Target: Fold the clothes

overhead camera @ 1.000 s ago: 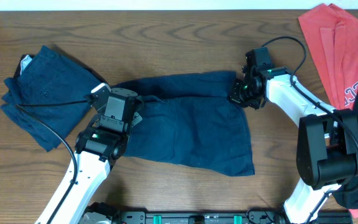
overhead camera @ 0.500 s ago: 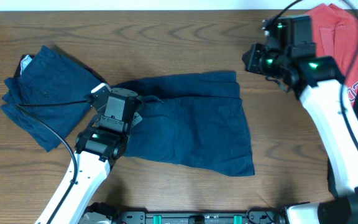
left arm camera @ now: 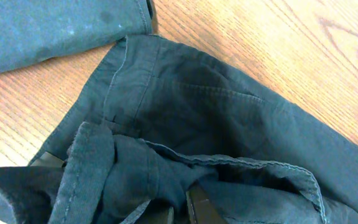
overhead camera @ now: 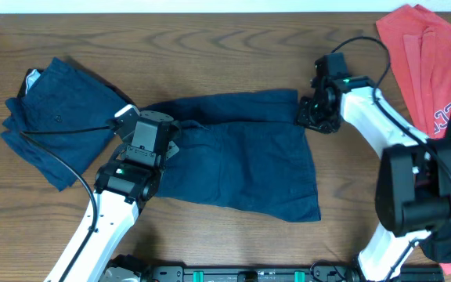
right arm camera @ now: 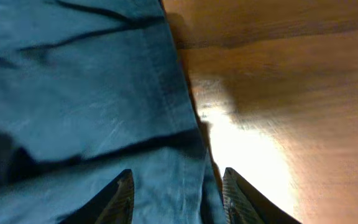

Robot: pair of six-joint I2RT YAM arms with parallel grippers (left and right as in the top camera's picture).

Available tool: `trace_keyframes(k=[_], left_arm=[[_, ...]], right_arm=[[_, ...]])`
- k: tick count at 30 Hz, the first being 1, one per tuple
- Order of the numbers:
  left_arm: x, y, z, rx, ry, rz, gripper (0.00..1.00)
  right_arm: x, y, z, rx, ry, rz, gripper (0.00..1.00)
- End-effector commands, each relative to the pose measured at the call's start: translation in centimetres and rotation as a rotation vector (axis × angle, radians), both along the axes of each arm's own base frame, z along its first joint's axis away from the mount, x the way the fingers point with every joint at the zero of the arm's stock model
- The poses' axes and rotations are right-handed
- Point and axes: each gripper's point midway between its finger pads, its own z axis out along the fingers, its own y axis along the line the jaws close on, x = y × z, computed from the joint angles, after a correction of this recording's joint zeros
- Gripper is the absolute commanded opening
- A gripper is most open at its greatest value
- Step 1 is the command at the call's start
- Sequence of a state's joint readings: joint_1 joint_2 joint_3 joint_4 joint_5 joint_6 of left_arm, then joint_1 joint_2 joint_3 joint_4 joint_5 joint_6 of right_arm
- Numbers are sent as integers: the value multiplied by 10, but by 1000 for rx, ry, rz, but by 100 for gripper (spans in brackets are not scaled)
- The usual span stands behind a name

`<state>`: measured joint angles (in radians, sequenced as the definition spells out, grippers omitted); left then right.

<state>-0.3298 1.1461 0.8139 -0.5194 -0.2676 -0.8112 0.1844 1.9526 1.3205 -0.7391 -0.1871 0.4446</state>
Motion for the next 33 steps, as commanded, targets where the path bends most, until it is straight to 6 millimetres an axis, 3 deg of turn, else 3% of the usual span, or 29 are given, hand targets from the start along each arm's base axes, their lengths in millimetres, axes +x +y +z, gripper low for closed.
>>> trace_keyframes(k=[1,5,10,12,13,18,20,22,26,28,30,33], left_arm=[[1,2,7,2,-19,3,6],[1,2,7,2,-19,3,6],[1,2,7,2,-19,4,6],[1,2,7,2,-19,3,6],[1,2,7,2,-19,4,6],[1,2,7,2,-19,3,6],[1,2,7,2,-19,3,6],[1,2,7,2,-19,4,6],[1,2,7,2,-20,4,6],[1,2,7,2,-20,5,5],[2,3,8,7,-26,9,6],[8,7,13,23,-60,31,6]], right_arm=[[1,3,-9,11,19,-9,44],[3,4,-14,11,17,-4,35],[1,8,-14,10,22,7,34],[-1,10,-15,9,27,13,23],[-2,11,-15,8,30,16,2],[-3,20,-8,54,25,45,1],[3,21,11,82,-7,54,1],[14,16,44,91,-72,50,1],[41,14,144,106,-320,98,1],[49,15,183,108,-426,115,1],[55,15,206,105,-489,117,1],[63,20,212,103,-530,133,1]])
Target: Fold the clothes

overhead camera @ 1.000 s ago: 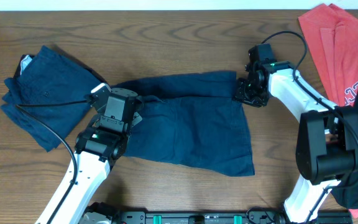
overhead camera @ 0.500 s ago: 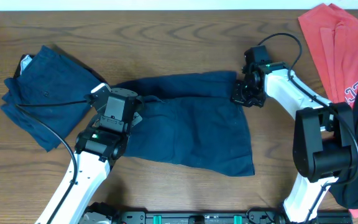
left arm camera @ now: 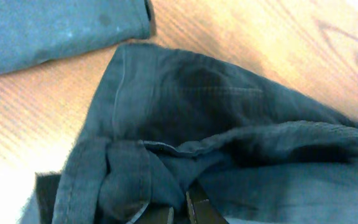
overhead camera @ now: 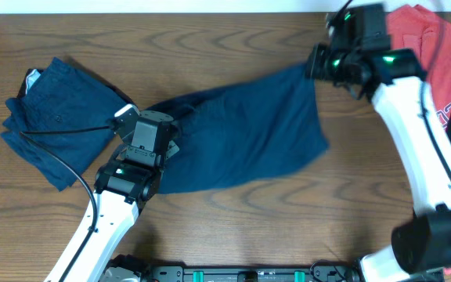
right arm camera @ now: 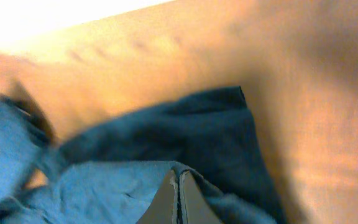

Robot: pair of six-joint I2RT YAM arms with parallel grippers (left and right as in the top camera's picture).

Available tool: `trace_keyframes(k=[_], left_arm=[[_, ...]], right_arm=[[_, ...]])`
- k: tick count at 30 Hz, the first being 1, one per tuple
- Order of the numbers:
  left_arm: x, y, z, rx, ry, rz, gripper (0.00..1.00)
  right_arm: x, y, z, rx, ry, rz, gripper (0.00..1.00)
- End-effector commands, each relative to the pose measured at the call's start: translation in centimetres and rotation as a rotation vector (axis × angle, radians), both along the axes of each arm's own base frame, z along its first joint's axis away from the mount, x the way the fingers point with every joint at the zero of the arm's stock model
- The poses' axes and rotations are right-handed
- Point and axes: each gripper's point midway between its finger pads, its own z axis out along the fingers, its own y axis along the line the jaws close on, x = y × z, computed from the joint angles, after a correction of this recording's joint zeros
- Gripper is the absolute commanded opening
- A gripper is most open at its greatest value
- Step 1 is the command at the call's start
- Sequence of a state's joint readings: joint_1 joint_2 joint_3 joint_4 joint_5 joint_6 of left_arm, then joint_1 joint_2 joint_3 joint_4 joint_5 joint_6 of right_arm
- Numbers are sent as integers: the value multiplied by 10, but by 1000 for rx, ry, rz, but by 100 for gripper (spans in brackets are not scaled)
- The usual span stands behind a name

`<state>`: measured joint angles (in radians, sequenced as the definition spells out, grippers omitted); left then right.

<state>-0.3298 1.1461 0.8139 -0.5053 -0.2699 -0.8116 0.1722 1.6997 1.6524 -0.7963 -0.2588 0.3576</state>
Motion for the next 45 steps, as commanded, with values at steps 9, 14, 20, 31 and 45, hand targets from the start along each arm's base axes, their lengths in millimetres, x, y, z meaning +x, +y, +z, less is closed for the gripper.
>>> trace_keyframes(k=[9,14,20,31,45], left_arm=[[24,16,22,60,-135,87,6],[31,30,33,78,-188,144,6],[33,31,22,92,-154,148,6],[64,38,-31,140,-80,189,12],[105,42,17,32,-295,67,27]], right_arm=[[31,21,-24,-85,-74,77,1],[47,25,6,-63,-206,74,1],[72,41,14,-72,-333,115,1],[126,85,-121,-81,-281,174,1],[84,27,-144,-154,-15,140,25]])
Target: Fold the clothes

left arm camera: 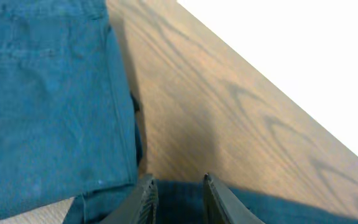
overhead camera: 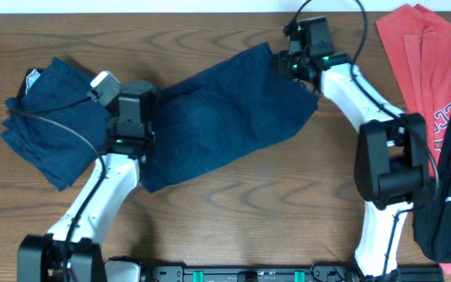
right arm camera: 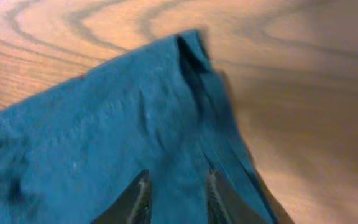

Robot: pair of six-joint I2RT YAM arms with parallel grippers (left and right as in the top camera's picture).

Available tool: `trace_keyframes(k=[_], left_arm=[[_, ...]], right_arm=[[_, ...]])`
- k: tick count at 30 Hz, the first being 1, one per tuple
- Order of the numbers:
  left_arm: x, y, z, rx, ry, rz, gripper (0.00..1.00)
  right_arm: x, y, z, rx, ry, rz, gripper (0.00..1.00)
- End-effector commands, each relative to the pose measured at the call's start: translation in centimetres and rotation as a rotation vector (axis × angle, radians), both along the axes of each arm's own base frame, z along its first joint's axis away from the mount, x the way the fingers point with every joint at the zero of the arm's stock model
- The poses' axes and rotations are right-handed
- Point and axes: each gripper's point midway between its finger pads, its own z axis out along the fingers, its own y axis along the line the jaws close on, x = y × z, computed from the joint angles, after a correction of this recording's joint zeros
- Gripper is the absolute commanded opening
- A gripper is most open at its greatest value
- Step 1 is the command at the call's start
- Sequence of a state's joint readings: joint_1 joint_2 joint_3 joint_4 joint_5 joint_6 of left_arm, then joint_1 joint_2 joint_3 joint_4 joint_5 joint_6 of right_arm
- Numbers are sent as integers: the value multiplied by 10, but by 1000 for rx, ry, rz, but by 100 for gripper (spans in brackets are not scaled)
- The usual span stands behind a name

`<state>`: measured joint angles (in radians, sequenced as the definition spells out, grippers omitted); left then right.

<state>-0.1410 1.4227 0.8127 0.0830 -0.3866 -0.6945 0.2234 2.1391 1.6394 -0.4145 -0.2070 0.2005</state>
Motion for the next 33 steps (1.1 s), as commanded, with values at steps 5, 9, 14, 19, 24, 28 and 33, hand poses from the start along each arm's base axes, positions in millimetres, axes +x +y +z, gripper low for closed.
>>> trace_keyframes(k=[5,9,14,19,24,28,33], left_arm=[[-28,-58,-41,-147,235,-297,26],[-45,-63,-75,-141,378,-306,26],[-53,-66,-107,-136,477,-307,27],[-72,-66,-137,-151,610,-307,27],[-105,-77,-149,-230,749,-350,27],[-135,-95,-152,-344,864,-417,27],[-149,-110,-136,-394,876,-542,25]], right_arm=[[-41,-27,-28,-131,187,15,22],[-63,-40,-62,-190,283,-2,24],[-92,-52,-93,-218,374,-15,24],[-128,-95,-108,-349,523,-158,19],[-168,-142,-106,-480,686,-322,12],[-191,-156,-102,-507,782,-336,6],[-208,-164,-95,-540,850,-352,5]])
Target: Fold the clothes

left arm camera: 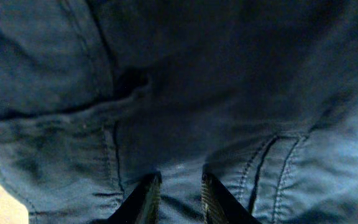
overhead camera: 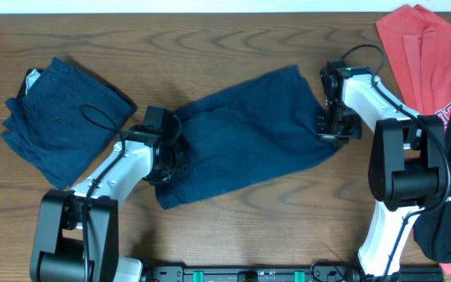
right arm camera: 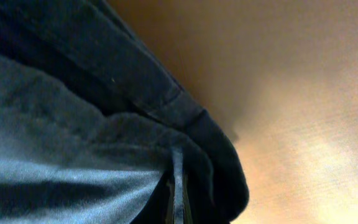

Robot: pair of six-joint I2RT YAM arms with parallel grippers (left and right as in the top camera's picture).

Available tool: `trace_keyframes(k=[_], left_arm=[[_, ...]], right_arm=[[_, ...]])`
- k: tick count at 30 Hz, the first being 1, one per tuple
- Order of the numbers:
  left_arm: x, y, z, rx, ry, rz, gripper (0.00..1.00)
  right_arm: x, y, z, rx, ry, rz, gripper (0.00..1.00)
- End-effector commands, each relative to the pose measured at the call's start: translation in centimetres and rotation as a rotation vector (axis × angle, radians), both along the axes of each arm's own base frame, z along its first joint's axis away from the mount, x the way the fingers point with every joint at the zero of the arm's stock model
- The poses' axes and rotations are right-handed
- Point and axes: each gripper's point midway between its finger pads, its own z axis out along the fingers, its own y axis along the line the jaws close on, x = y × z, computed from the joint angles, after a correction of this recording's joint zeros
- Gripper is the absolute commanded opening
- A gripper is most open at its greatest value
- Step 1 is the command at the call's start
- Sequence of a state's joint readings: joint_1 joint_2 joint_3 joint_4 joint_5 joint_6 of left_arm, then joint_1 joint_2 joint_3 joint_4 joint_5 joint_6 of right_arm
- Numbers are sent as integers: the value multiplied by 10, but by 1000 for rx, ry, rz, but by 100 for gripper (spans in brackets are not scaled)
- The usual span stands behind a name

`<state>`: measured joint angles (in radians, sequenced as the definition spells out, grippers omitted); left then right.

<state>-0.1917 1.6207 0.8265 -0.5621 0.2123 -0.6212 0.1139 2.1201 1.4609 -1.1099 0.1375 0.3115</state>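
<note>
Dark navy shorts (overhead camera: 241,133) lie spread at a slant across the middle of the table. My left gripper (overhead camera: 163,163) is low over their left waistband end, open, its fingertips (left arm camera: 146,194) apart against the seamed cloth (left arm camera: 185,93). My right gripper (overhead camera: 329,129) is at the shorts' right edge, shut on a thin fold of the hem (right arm camera: 185,124). The wrist views show little beyond cloth and bare wood.
A folded navy garment (overhead camera: 53,117) lies at the far left. A red cloth (overhead camera: 417,55) is at the back right, and a black garment hangs along the right edge. Cables trail from both arms.
The right gripper has gone from the shorts' back corner, open, to their right edge and shut on the hem. The left gripper has come down from beside the folded pile onto the waistband end.
First the shorts lay flat, the left gripper shut on the waistband and the right open at the far leg end. Then the right held that end lifted. Later both grippers were open and the shorts lay slanted. Now the right grips the right hem.
</note>
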Motion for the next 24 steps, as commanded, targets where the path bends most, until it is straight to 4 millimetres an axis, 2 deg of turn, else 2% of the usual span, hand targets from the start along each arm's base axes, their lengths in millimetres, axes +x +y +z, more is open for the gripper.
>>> trace_keyframes(k=[1,3,5,7,8,11,14,19,24], left_arm=[[-6,-14,19,-87,-30,-88,25],[1,-12,40,-79,-120,-120,27],[9,-2,64,-42,-227,-117,40],[14,11,86,10,-312,-87,87],[14,17,95,27,-343,-73,92],[7,26,110,44,-379,-49,95],[-4,29,104,43,-333,-29,95],[-18,30,65,35,-213,59,95],[-27,27,27,20,-70,129,97]], right_arm=[[-18,-22,-11,-90,70,-39,5],[-18,-21,-5,-84,64,-40,4],[-17,-19,5,-71,44,-43,4],[-13,-16,17,-52,3,-47,6],[-10,-15,26,-41,-28,-49,8],[4,-8,55,2,-149,-52,24],[17,1,87,68,-271,-21,41],[30,16,124,142,-417,58,51],[31,28,133,165,-446,111,52]])
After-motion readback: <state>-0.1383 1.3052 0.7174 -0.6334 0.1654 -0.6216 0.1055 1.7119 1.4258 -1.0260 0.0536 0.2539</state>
